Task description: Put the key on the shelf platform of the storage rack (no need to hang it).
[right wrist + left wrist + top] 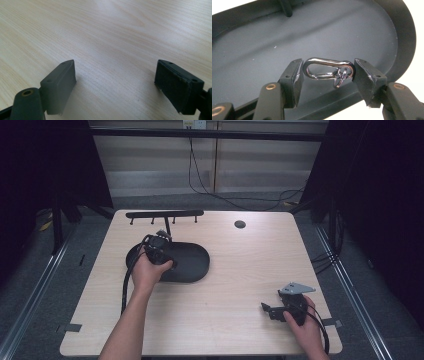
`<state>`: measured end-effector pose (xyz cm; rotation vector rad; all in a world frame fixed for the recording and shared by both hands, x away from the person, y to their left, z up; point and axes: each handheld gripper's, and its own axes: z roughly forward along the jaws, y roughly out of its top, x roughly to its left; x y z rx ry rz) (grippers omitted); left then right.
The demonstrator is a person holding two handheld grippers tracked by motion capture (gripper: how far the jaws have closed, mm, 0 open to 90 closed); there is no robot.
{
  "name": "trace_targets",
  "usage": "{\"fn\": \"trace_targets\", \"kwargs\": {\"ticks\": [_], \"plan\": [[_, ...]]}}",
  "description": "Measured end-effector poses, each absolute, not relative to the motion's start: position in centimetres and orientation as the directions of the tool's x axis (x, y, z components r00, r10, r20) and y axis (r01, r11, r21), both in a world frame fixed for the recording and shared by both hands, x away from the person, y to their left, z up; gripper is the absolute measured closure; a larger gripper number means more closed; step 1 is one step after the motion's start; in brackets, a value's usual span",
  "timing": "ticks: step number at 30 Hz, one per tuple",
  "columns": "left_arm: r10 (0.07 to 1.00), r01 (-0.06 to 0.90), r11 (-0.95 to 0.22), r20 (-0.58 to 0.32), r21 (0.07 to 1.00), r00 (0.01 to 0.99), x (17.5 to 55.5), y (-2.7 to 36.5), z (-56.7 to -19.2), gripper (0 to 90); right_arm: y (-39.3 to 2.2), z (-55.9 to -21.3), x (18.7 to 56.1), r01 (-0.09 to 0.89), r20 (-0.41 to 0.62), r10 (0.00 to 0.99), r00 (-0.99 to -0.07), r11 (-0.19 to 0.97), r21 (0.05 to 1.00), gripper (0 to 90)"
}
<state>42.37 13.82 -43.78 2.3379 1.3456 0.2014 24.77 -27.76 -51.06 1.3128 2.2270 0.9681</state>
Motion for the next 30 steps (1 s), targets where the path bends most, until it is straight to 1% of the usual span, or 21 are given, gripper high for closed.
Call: {"fn": "trace_targets", "kwargs": {"ticks": [17,24,30], "plan": [[0.871,0.814,-0.409,-0.089,0.413,0.483,43.1,14.0,-44.8,42.2,-27.8,-51.1,24.8,0.609,0.022,0.87,-0.492,0.327,0.722,16.6],[0.873,0.827,-0.414,-0.092,0.381,0.479,43.3,13.8,-45.3,42.3,-27.8,-51.1,24.8,0.609,0.022,0.87,-0.492,0.327,0.722,16.6],[0.873,0.824,-0.417,-0.082,0.384,0.481,43.4,13.7,-45.6,42.2,-27.8,-51.1,24.8,0.609,0.021,0.87,-0.492,0.327,0.722,16.6]]}}
